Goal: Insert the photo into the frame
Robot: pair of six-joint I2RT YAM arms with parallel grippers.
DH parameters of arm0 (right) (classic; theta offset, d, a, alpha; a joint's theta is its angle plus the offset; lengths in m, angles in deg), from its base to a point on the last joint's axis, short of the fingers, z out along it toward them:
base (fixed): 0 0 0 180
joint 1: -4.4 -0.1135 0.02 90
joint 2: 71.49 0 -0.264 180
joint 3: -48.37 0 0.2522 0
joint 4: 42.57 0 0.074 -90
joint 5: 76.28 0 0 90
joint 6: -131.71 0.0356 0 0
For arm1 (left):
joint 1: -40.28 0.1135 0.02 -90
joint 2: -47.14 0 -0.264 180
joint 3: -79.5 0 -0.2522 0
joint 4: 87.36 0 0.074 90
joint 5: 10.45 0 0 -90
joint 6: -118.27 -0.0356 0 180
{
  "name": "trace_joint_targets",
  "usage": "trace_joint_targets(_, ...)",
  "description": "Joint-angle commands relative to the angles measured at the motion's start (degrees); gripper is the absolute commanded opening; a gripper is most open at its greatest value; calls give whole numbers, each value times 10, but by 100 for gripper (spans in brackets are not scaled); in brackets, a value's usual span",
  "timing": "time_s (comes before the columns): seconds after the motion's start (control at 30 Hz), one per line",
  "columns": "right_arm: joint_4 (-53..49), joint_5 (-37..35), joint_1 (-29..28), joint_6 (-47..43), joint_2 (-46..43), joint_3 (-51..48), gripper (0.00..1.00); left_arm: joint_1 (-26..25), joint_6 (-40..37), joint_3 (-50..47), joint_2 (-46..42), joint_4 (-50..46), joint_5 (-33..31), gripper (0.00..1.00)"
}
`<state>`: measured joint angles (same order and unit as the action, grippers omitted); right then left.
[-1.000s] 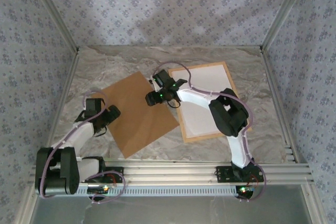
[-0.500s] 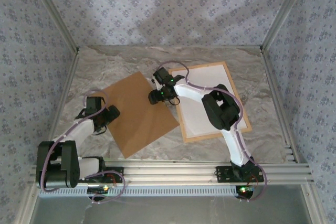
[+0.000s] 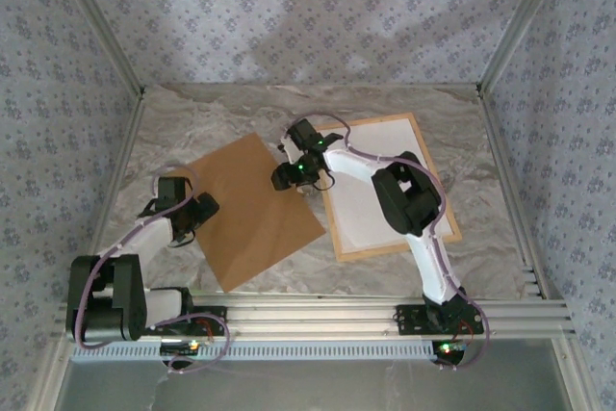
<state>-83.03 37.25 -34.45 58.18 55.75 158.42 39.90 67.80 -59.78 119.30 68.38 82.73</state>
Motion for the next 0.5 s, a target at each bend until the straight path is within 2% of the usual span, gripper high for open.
trace_joint_targets(0.0, 32, 147, -13, 10, -14, -15, 60, -14, 14, -30, 64, 135, 153, 90)
trace_joint_targets(0.23, 115, 244, -1, 41, -65, -72, 56, -13, 17, -32, 63, 141, 158, 90)
trace_joint_targets(0.47, 201, 293, 2, 74, -111, -133, 50, -13, 17, -35, 59, 144, 163, 90)
